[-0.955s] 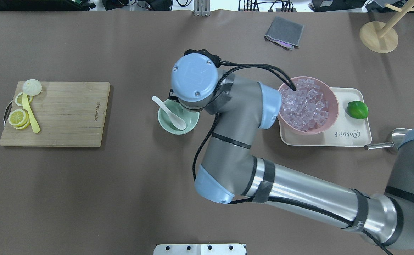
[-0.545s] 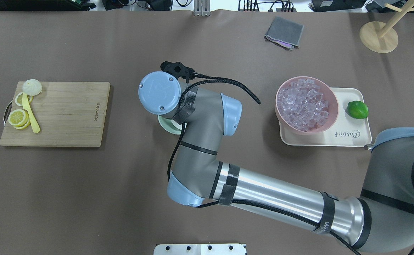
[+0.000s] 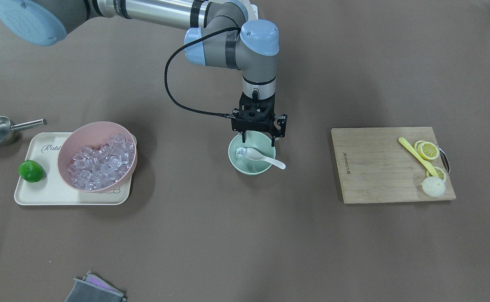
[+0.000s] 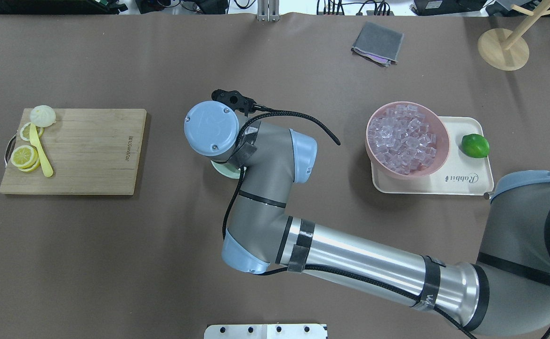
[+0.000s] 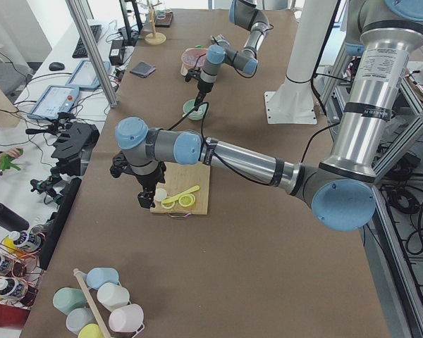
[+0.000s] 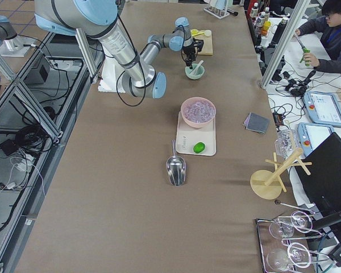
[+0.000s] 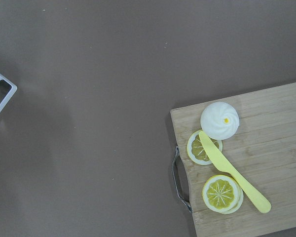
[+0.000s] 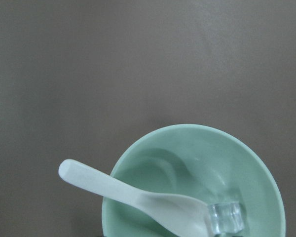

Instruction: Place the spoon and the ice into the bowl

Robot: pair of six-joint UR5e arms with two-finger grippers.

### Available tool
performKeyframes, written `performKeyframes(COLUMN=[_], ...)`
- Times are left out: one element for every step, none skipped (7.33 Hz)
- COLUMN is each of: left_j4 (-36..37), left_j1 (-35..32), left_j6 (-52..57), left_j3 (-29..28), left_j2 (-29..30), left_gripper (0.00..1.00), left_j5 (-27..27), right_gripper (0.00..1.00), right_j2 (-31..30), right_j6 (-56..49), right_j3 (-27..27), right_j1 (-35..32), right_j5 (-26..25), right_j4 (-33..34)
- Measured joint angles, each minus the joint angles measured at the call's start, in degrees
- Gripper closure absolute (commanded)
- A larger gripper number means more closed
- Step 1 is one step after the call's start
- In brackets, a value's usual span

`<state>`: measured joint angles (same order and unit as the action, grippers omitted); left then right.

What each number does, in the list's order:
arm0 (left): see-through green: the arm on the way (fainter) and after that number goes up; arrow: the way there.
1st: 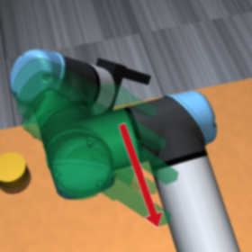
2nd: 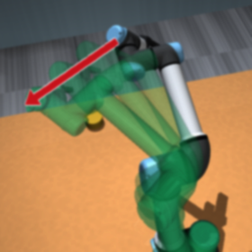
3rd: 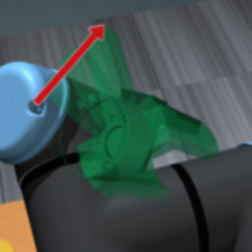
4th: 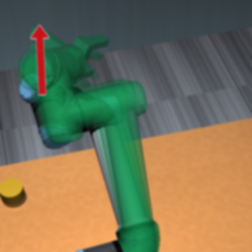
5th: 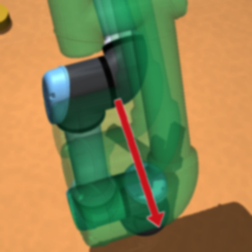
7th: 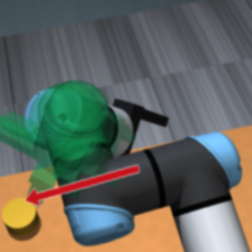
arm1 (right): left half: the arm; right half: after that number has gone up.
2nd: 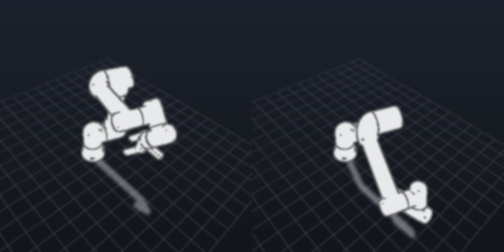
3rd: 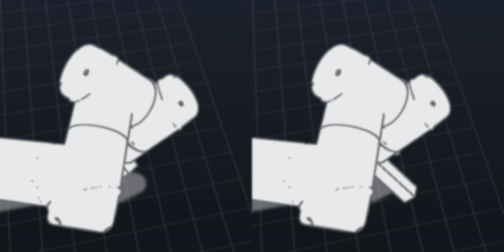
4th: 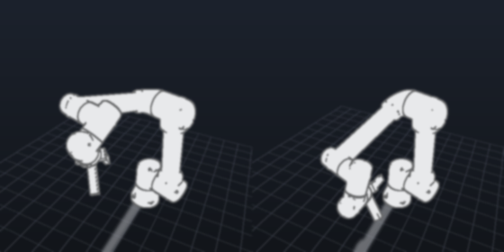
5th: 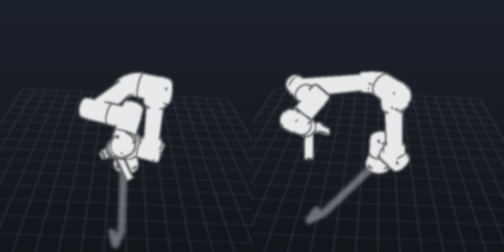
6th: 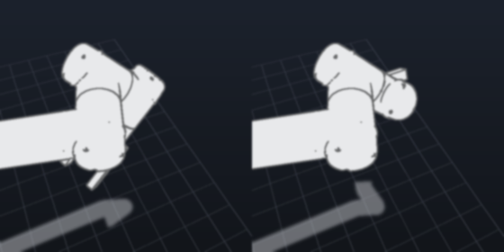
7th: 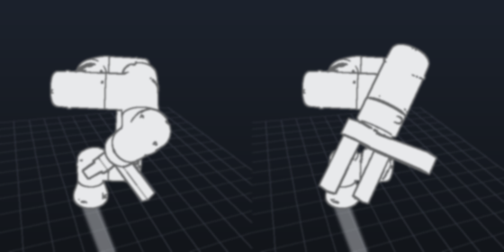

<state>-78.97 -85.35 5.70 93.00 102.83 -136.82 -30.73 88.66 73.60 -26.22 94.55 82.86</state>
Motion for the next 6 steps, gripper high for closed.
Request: performKeyframes(left_j4=[0.07, -0.56, -1.3, -1.55, -1.76, -1.99], left_j1=[-0.01, -0.04, -0.07, -0.15, -0.74, -1.86], left_j6=[0.01, -0.16, -0.49, -0.59, -0.48, -0.21], left_j3=[-0.13, -0.27, -0.31, -0.06, 0.65, 2.77], left_j2=[-0.57, -2.38, -5.14, -7.56, -9.04, -11.0], left_gripper=[0.01, 0.01, 0.01, 0.01, 0.01, 0.01], left_j5=[0.02, 0.06, 0.23, 0.43, 1.05, 2.23], right_gripper=[0.0, 0.0, 0.0, 0.0, 0.0, 0.0], right_j2=[-0.7, -3.09, -7.8, -14.12, -20.78, -25.73], right_j6=[-0.03, -0.39, -1.8, -5.27, -11.27, -18.35], right_j3=[1.44, 4.64, 10.1, 16.75, 23.68, 29.7], right_j1=[-2.45, -4.96, -7.32, -9.62, -12.24, -15.61], right_j5=[5.12, 9.25, 12.24, 13.95, 15.22, 17.75], right_j4=[0.2, 0.33, 0.41, 0.62, 1.95, 5.73])
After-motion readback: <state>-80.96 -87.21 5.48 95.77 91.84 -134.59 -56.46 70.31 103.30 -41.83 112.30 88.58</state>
